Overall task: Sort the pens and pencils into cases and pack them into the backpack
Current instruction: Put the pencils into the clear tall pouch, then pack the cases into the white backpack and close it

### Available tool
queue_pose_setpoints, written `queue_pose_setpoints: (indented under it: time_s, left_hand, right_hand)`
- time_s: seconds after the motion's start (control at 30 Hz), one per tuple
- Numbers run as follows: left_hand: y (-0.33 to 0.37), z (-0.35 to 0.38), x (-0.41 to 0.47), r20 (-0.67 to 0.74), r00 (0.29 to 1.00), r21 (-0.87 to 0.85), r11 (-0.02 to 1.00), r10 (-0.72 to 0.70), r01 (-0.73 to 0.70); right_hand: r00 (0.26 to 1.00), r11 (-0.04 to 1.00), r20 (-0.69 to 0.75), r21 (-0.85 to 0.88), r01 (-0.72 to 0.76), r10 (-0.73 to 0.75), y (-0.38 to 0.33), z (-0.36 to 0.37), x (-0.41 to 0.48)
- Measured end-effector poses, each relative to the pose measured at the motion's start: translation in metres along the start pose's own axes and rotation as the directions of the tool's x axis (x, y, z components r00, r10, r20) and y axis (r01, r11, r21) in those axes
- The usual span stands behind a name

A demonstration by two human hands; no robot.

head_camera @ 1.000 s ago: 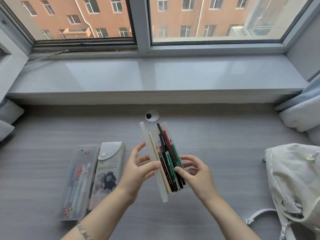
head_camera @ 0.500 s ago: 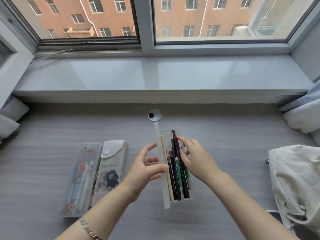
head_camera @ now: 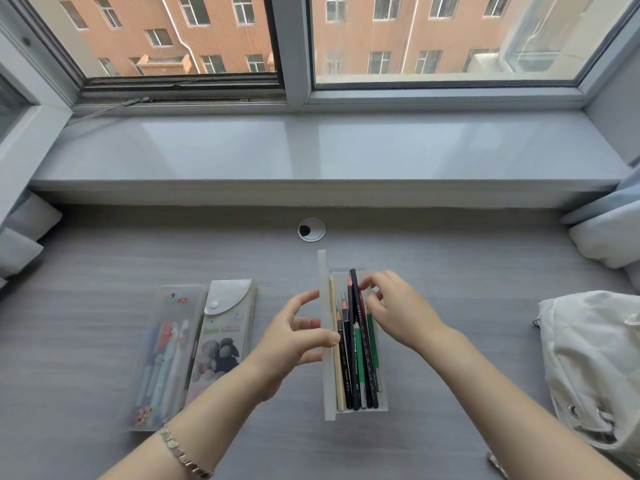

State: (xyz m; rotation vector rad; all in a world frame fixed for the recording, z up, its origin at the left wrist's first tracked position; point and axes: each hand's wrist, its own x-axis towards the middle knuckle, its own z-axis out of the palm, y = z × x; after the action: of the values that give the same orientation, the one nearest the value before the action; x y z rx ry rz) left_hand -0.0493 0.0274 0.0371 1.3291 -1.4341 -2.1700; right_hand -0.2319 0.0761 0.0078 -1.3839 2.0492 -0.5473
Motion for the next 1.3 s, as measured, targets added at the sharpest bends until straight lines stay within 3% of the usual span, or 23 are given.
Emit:
queue_pose_setpoints:
  time_s: [0.3, 0.43, 0.57, 0.63, 0.73, 0.8, 0.87, 0.97, 1.13, 1.23, 1.3]
  left_hand:
    - [0.003, 0.000, 0.002, -0.026, 0.999, -0.032, 0.999, -0.033, 0.032]
    - [0.003, 0.001, 0.003, -0.028, 1.000, -0.051, 0.999, -0.005, 0.003]
    - [0.000, 0.002, 0.004, -0.042, 0.999, -0.120, 0.993, 0.003, -0.008]
    - [-0.004, 0.003, 0.004, -0.062, 0.998, -0.099, 0.995, -0.002, -0.004]
    - [-0.014, 0.011, 0.006, -0.172, 0.985, 0.189, 0.982, 0.029, 0.005]
    - [-0.022, 0.016, 0.006, -0.265, 0.959, 0.519, 0.853, 0.104, 0.050]
    - [-0.032, 0.021, 0.003, -0.280, 0.946, 0.772, 0.624, 0.164, 0.121]
    - [-0.047, 0.024, -0.001, -0.257, 0.944, 0.908, 0.386, 0.209, 0.161]
    - [-0.064, 0.017, -0.003, -0.285, 0.943, 0.916, 0.340, 0.173, 0.215]
    - [-0.064, 0.007, 0.001, -0.298, 0.940, 0.918, 0.319, 0.166, 0.235]
    - [-0.060, -0.002, 0.008, -0.322, 0.930, 0.933, 0.228, 0.179, 0.279]
  right_hand:
    - [1.000, 0.999, -0.008, 0.038, 0.029, -0.029, 0.002, 0.003, -0.008]
    - [0.997, 0.914, -0.002, 0.399, -0.071, 0.078, 0.004, 0.010, -0.019]
    - [0.989, 0.832, 0.018, 0.538, -0.134, 0.148, 0.007, 0.031, -0.036]
    - [0.976, 0.719, 0.025, 0.672, -0.177, 0.217, 0.007, 0.039, -0.041]
    - [0.941, 0.454, 0.195, 0.836, -0.307, 0.277, 0.003, 0.042, -0.045]
    - [0.912, 0.339, 0.312, 0.855, -0.392, 0.268, -0.004, 0.046, -0.048]
    - [0.896, 0.360, 0.356, 0.826, -0.435, 0.265, -0.010, 0.055, -0.050]
    - [0.898, 0.449, 0.334, 0.781, -0.434, 0.287, -0.015, 0.072, -0.052]
    - [0.887, 0.487, 0.345, 0.744, -0.458, 0.307, -0.020, 0.091, -0.048]
    - [0.886, 0.571, 0.367, 0.677, -0.464, 0.284, -0.025, 0.095, -0.040]
    - [0.889, 0.634, 0.365, 0.625, -0.455, 0.278, -0.026, 0.093, -0.033]
